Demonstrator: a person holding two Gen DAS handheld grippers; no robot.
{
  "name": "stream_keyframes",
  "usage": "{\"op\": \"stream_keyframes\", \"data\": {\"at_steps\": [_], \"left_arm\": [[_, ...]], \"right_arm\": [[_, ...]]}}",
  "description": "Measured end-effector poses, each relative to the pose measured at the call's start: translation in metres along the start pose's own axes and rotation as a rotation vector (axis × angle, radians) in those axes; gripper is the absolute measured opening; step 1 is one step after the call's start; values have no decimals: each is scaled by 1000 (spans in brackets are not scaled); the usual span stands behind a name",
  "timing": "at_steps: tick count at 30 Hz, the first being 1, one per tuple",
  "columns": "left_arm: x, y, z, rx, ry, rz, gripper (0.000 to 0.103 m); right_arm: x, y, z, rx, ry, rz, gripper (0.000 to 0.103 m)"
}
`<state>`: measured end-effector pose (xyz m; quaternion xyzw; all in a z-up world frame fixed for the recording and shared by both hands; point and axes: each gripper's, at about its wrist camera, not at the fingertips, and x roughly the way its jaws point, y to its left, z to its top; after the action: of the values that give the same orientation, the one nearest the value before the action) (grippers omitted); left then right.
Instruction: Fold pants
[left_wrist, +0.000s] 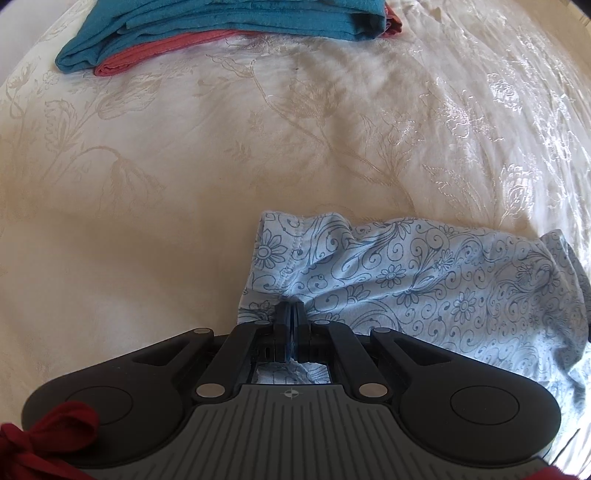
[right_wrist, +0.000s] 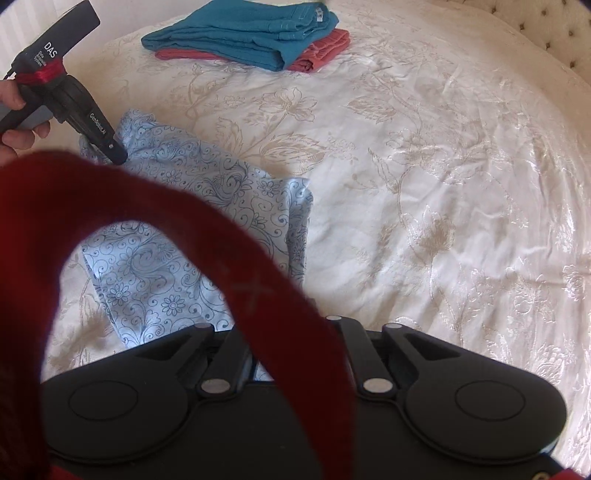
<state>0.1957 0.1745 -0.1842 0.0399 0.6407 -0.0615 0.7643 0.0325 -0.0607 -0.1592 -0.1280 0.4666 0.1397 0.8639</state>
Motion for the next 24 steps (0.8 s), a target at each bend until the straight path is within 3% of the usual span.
{"op": "stream_keyframes", "data": {"at_steps": [6, 10, 12, 15, 18, 19, 20, 22, 24], "left_arm": [[1, 2, 0, -5, 1, 1, 3], [1, -1, -1, 4, -3, 14, 3], [1, -1, -2, 3, -3, 14, 3], [1, 2, -1, -6, 0, 7, 3], [1, 2, -1, -1, 1, 11, 3], [2, 1, -1, 2, 0, 15, 3], [2, 0, -1, 6, 0, 18, 3], [2, -2, -1, 13, 0, 25, 3], [1, -3, 0, 14, 1, 28, 3]], "right_arm": [[-5, -10, 3, 5, -39, -162, 11], [19, -30, 14, 97, -25, -198, 9], [24, -37, 18, 114, -19, -214, 4], [15, -45, 18, 153, -39, -145, 4], [9, -51, 15, 200, -19, -9, 8], [9, -54, 14, 220, -29, 8, 15], [12, -57, 15, 239, -27, 15, 37], [24, -67, 18, 271, -5, 25, 61], [39, -76, 23, 267, 29, 72, 61]]}}
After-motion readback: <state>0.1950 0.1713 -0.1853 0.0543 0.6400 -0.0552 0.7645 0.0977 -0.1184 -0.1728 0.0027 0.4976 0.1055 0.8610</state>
